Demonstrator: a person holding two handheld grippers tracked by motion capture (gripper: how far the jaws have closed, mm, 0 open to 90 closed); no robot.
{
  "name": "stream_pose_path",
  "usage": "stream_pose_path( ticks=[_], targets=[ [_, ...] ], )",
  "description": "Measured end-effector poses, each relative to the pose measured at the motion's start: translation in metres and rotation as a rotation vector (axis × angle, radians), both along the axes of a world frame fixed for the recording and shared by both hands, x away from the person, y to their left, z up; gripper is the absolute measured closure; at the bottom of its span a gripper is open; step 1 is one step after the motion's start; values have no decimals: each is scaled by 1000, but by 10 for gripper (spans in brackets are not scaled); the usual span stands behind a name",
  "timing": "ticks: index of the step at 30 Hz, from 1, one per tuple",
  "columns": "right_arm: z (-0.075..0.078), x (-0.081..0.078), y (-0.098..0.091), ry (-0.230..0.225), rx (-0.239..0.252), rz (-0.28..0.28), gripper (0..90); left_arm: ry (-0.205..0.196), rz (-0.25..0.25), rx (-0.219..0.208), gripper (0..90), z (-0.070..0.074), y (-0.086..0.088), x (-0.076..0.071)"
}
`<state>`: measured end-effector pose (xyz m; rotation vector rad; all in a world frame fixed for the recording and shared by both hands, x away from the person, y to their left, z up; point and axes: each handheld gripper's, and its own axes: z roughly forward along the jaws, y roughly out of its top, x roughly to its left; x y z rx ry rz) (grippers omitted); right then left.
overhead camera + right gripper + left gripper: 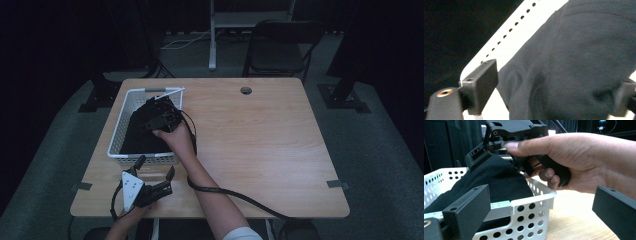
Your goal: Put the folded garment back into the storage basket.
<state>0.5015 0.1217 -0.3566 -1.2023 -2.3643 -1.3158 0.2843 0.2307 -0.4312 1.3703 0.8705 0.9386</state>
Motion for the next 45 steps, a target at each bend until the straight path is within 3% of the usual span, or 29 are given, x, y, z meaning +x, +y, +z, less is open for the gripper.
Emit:
stream_pose_path(
  ticks=[4, 9, 10, 17, 28, 36, 40, 45],
  targets=[
    [0, -3, 1, -13, -58, -25, 121, 0, 0, 0, 29, 0, 0, 0],
    [1, -5, 0, -35, -83, -5, 94, 1, -5, 1, 29, 0, 0, 0],
    [2, -6, 0, -37, -73, 9, 28, 2, -5, 1, 29, 0, 0, 0],
    [5, -12, 1, -78, -93, 44, 6, 1, -5, 1, 29, 0, 0, 0],
    [10, -19, -5, -106, -100, 37, 7, 2, -5, 2, 29, 0, 0, 0],
    [20, -26, -8, -136, -62, 50, 7, 3, -6, 3, 29, 0, 0, 0],
    [28, -33, -10, -186, -23, 58, 7, 3, -6, 4, 29, 0, 0, 0],
    [37, -38, -10, -214, -8, 73, 7, 3, -6, 2, 29, 0, 0, 0]
  ],
)
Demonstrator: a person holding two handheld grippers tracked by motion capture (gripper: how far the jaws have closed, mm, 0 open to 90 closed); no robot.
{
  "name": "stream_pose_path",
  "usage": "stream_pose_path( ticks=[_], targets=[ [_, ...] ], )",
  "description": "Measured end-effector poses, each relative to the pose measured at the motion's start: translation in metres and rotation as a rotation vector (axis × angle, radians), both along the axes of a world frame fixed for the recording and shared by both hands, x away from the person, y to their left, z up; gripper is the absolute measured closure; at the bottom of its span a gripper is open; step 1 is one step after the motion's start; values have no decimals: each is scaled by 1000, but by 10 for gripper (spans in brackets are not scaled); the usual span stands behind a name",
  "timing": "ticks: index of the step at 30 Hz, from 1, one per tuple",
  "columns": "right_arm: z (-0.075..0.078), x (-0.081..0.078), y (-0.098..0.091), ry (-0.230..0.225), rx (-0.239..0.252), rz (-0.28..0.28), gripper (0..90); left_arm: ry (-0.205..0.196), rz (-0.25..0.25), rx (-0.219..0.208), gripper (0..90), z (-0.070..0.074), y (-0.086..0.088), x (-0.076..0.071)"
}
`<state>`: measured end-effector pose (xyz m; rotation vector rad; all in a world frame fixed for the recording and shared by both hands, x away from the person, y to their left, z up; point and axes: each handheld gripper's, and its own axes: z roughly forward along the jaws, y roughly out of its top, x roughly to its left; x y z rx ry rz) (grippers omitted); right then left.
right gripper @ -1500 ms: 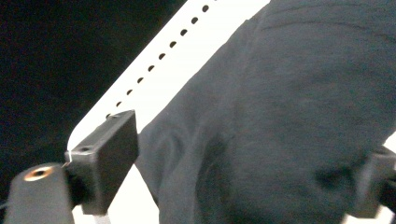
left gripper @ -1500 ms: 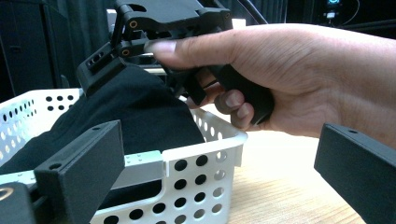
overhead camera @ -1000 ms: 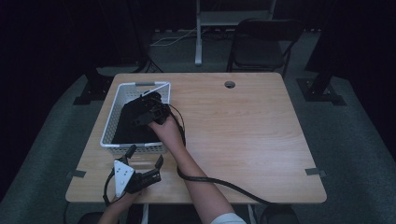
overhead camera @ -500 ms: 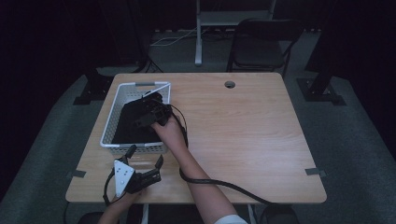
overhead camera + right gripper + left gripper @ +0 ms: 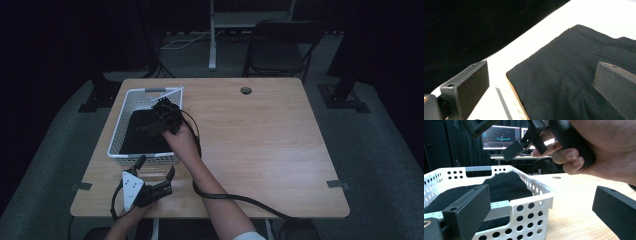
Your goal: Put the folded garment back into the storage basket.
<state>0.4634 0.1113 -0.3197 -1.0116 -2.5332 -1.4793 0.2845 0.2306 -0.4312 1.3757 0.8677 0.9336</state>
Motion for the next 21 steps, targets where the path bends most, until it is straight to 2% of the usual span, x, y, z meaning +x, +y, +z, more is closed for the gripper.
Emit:
stream_pose_path(
  ticks=[10, 16, 21],
  targets=[
    [3, -8, -9, -80, 84, 29, 7, 0, 1, 2, 29, 0, 0, 0],
    [10, -13, -14, -110, 56, 26, 7, 0, 1, -1, 29, 0, 0, 0],
    [15, -17, -25, -129, 52, 15, 7, 0, 1, -1, 29, 0, 0, 0]
  ],
)
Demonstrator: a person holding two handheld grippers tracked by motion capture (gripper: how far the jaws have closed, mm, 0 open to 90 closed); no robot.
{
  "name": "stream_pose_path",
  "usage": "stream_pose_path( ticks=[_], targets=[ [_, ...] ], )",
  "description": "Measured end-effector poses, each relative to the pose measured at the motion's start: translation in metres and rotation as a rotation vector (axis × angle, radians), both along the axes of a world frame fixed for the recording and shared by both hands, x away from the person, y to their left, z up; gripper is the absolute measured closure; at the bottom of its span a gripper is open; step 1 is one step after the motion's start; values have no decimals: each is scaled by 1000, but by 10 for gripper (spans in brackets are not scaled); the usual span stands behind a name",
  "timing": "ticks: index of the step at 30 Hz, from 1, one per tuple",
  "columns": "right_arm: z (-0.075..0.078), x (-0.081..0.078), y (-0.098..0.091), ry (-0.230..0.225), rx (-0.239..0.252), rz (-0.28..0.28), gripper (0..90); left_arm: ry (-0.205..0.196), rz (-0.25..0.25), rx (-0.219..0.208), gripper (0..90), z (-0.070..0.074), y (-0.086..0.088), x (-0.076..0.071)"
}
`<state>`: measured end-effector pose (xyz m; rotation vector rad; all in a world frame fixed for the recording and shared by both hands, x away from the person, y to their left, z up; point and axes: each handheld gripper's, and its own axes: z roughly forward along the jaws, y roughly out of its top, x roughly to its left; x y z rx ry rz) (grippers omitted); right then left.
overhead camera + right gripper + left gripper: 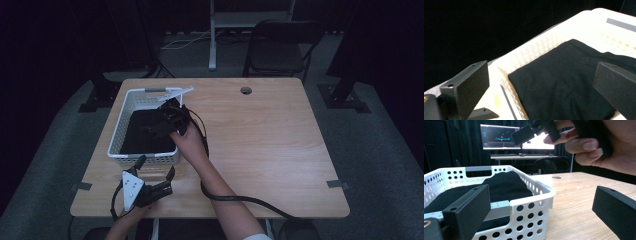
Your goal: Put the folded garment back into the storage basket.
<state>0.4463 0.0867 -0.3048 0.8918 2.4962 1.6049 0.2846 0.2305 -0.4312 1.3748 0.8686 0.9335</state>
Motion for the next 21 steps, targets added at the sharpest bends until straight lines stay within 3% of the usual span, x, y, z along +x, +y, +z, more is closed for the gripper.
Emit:
stream_pose_path(
  ticks=[13, 21],
  targets=[
    [13, -12, -28, -27, -2, -5, 7, 3, 0, 3, 29, 0, 0, 0],
    [11, -16, -47, -23, 6, -29, 7, 3, 0, 2, 29, 0, 0, 0]
  ],
)
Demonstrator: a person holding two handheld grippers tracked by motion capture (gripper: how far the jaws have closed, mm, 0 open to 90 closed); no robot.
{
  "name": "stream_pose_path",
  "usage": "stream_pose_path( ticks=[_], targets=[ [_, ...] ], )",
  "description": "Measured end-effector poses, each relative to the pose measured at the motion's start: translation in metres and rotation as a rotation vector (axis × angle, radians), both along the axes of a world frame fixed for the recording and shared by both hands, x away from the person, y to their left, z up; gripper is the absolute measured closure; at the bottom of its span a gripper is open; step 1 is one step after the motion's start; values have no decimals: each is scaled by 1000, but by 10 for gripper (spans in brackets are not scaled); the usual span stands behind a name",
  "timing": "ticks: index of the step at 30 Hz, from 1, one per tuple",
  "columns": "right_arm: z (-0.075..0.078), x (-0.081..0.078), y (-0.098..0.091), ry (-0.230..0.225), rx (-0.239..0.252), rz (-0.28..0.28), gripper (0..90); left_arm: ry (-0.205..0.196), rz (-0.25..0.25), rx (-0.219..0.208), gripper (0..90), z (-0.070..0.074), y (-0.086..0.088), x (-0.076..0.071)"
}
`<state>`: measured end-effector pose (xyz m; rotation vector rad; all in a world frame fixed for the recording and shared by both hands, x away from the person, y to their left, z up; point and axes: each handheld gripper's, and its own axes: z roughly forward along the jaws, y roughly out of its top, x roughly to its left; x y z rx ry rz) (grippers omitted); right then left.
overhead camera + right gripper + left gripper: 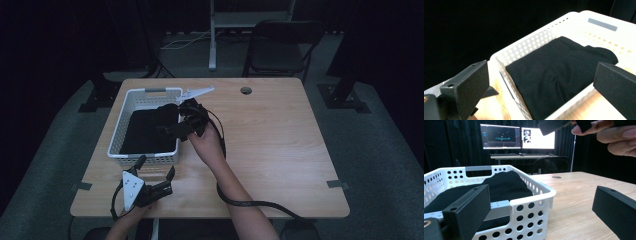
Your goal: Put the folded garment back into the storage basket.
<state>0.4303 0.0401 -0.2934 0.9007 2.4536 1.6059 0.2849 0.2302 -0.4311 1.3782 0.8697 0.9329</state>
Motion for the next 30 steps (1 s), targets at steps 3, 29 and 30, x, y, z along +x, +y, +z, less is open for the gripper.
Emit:
stream_pose_path(
  ticks=[3, 29, 30],
  targets=[
    [-3, 0, -9, 11, 7, -13, 7, 1, 0, 3, 29, 0, 0, 0],
    [-4, -15, -78, -4, 33, -102, 7, 2, 3, 4, 29, 0, 0, 0],
    [-4, -16, -79, -9, 32, -104, 7, 2, 3, 3, 29, 0, 0, 0]
  ],
)
